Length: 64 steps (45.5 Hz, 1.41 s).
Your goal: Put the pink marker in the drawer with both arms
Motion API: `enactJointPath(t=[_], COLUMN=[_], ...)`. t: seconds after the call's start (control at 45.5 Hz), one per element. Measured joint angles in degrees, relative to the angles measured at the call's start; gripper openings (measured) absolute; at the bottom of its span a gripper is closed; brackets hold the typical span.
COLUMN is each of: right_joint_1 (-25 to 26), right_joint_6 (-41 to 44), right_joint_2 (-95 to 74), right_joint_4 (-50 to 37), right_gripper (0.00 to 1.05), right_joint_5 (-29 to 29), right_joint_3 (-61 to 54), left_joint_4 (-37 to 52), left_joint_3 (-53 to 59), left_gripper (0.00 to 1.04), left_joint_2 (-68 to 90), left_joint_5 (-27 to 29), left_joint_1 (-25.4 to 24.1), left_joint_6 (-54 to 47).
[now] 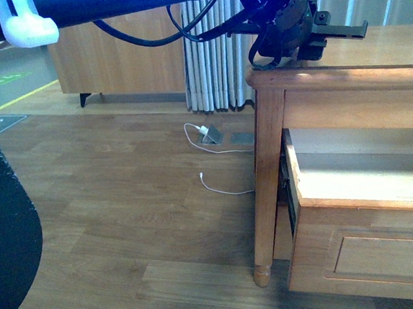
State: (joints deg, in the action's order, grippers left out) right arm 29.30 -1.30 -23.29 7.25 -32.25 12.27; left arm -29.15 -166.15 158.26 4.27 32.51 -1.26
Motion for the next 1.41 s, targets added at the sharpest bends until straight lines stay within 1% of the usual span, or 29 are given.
enactJointPath(t=[0.088,0.154,0.308,0.44,0.506,0.572,0.66,0.814,0.88,1.011,1.187,1.407], right_joint_1=[0.0,0.0,0.0,0.0,0.0,0.0,0.0,0.0,0.0,0.0,0.0,0.0], right_joint_6=[0.0,0.0,0.0,0.0,0.0,0.0,0.0,0.0,0.0,0.0,0.0,0.0], right_joint_2=[0.0,0.0,0.0,0.0,0.0,0.0,0.0,0.0,0.0,0.0,0.0,0.0], right_joint_4=[0.0,0.0,0.0,0.0,0.0,0.0,0.0,0.0,0.0,0.0,0.0,0.0], right_gripper=[0.96,0.96,0.96,0.96,0.96,0.96,0.96,0.96,0.96,0.96,0.96,0.96], right_joint_5=[0.0,0.0,0.0,0.0,0.0,0.0,0.0,0.0,0.0,0.0,0.0,0.0], right_joint_3=[0.0,0.0,0.0,0.0,0.0,0.0,0.0,0.0,0.0,0.0,0.0,0.0], left_joint_4=[0.44,3.37,14.86,24.5,28.37,31.26,32.85,33.18,33.16,32.89,32.89,33.24], left_joint_3=[0.0,2.62,19.43,38.56,47.34,56.41,66.79,79.19,81.9,83.73,83.03,80.72], left_gripper=[0.14,0.14,0.14,0.14,0.14,0.14,0.14,0.14,0.14,0.14,0.14,0.14], left_joint_2=[0.0,-1.14,-9.57,-22.21,-28.87,-35.41,-41.77,-47.93,-48.78,-48.83,-46.99,-40.74], left_joint_5=[-0.17,-2.05,-4.63,-8.11,-10.45,-14.03,-19.8,-27.12,-28.52,-28.7,-27.08,-26.51], left_joint_1=[-0.11,-0.39,-1.09,-2.4,-3.28,-4.02,-4.39,-4.13,-3.85,-2.82,-0.76,1.57], left_joint_6=[0.31,1.16,1.42,1.53,1.51,0.9,-1.97,-7.67,-9.64,-11.85,-12.7,-11.93])
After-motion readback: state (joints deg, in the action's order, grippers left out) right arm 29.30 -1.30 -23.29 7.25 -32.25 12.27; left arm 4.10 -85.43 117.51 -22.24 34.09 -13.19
